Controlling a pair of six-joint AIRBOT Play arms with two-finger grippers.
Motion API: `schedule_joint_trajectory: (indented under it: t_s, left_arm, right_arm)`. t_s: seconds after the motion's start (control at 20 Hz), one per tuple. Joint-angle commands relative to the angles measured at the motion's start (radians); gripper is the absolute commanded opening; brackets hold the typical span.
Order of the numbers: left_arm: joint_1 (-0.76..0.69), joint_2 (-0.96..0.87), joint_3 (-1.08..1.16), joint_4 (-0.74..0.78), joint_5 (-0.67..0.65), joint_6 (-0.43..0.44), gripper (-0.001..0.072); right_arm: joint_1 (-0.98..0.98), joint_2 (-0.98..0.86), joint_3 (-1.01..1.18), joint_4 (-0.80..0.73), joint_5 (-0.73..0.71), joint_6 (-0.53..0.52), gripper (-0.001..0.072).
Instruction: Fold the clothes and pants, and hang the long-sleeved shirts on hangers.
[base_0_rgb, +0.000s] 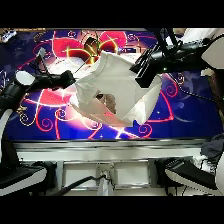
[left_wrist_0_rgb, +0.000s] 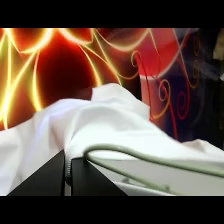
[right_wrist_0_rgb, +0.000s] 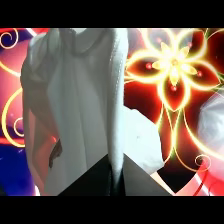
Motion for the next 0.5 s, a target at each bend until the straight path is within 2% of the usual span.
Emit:
schedule_joint_trajectory:
  t_s: [0.0,0.3,0.45]
  left_arm:
    - [0.048,0.000,0.000,0.029,-0.011,0.002,0.0013]
    - [0.090,0.061,0.002,-0.006,-0.018,0.084,0.0013]
    - [0.089,0.161,0.002,-0.208,-0.018,0.208,0.0013]
  right_arm:
    - [0.001,0.001,0.000,-0.043,0.061,-0.001,0.0018]
    - [0.001,-0.002,0.000,-0.132,0.043,-0.001,0.0018]
    - [0.001,-0.019,0.000,-0.165,-0.012,-0.002,0.0018]
